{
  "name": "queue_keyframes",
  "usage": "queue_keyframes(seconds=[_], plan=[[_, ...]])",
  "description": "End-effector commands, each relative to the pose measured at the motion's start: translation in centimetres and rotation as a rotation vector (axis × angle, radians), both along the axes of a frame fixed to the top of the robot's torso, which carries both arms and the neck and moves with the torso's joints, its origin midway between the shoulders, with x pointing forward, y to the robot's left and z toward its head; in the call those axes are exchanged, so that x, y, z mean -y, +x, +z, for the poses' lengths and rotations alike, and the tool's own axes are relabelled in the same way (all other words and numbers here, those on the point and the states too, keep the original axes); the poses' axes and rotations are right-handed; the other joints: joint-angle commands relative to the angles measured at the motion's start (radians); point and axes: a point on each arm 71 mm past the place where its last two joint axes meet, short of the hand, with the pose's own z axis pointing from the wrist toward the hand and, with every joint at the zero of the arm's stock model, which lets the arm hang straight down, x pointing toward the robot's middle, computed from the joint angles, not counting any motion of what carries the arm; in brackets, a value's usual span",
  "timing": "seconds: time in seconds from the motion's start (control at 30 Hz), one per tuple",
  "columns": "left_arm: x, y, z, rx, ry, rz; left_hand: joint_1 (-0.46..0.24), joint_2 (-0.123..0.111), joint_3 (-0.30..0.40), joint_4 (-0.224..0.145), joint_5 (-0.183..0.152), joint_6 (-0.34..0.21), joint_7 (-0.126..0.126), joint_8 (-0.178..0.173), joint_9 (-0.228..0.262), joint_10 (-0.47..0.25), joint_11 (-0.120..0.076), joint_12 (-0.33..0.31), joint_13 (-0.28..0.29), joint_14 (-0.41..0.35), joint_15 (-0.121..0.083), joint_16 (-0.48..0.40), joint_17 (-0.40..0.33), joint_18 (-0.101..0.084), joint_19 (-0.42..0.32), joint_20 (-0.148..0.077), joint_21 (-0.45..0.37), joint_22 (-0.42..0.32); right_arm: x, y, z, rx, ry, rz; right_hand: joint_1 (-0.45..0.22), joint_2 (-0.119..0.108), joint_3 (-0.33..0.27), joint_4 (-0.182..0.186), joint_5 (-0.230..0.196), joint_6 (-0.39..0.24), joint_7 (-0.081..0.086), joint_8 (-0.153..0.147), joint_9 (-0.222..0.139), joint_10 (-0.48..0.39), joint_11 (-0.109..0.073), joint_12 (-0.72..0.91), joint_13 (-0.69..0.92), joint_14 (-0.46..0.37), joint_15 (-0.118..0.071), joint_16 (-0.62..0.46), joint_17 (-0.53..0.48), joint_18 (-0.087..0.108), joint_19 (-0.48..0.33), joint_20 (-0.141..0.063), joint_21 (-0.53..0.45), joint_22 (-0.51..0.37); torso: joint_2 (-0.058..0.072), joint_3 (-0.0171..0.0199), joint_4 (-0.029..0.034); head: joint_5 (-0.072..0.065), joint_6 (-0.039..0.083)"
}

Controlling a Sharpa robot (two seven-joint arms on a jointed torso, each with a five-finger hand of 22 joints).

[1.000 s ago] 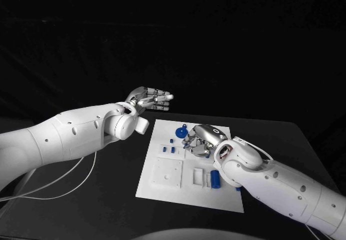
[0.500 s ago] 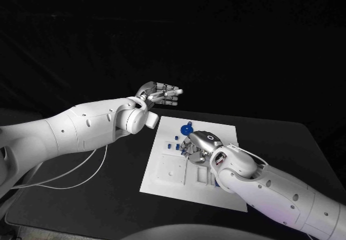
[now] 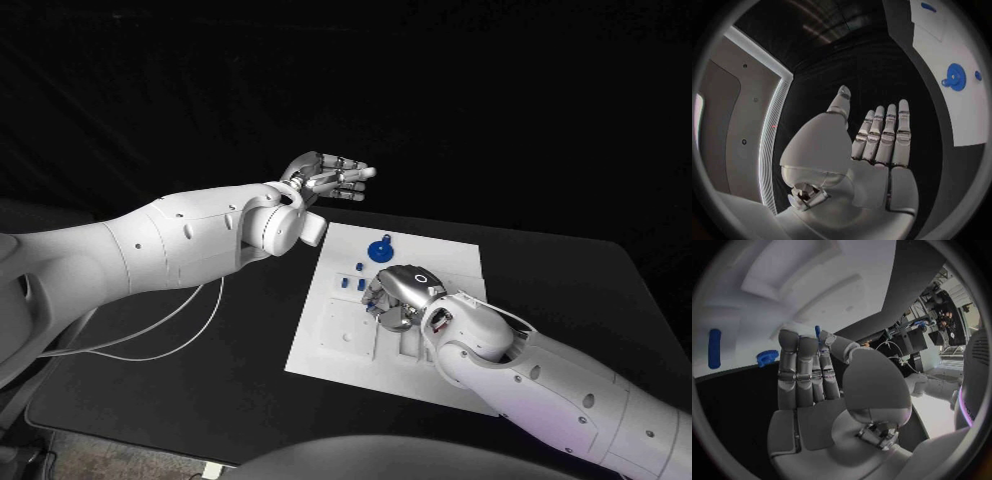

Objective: Assemble the parts on the task board

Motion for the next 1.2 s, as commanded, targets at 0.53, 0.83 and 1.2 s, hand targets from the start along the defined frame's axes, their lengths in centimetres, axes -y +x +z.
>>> queue_keyframes(seconds=[0.53,0.83,1.2], plan=[[0.1,0.1,0.1,0.003,-0.012,-0.002,-0.009,0.003,-0.008,0.000,-0.002,0.000,0.000,-0.002,0.000,0.001,0.003,0.002,0.000,-0.008,-0.001,-0.006,-0.002,0.003,-0.003,0.003,0.002,0.000,-0.4,-0.8,-1.0,-0.012,-0.040,0.029,-0.005,0.006,0.003,-0.007,0.006,0.001,0.003,0.007,0.001,0.026,-0.020,0.003,0.001,0.003,-0.007,-0.007,0.002,0.018,0.040,-0.003,0.008,0.003,0.000,-0.0010,-0.0006,0.008,-0.024],[0.1,0.1,0.1,-0.001,-0.012,-0.005,-0.009,0.003,-0.008,0.000,-0.002,0.000,0.000,-0.002,0.000,0.001,0.003,0.002,0.000,-0.008,-0.001,-0.006,-0.002,0.003,-0.003,0.003,0.002,0.000,-0.4,-1.0,-1.3,-0.020,-0.054,0.033,-0.005,0.006,0.003,-0.007,0.006,0.001,0.003,0.007,0.001,0.026,-0.020,0.003,0.001,0.003,-0.007,-0.007,0.002,0.018,0.040,-0.003,0.008,0.003,0.000,-0.0008,-0.0005,0.016,-0.028],[0.1,0.1,0.1,-0.004,-0.010,-0.005,-0.010,0.001,-0.008,0.001,-0.002,-0.003,0.001,-0.002,0.000,0.000,0.003,0.002,0.000,-0.013,0.000,-0.006,-0.002,0.004,-0.003,0.003,0.002,0.000,-0.4,-1.3,-1.6,-0.026,-0.065,0.038,-0.007,0.007,0.005,-0.010,0.006,0.001,0.003,0.007,0.001,0.027,-0.020,0.003,0.001,0.003,-0.007,-0.007,0.003,0.017,0.040,-0.003,0.008,0.004,0.000,-0.0011,-0.0004,0.017,-0.033]])
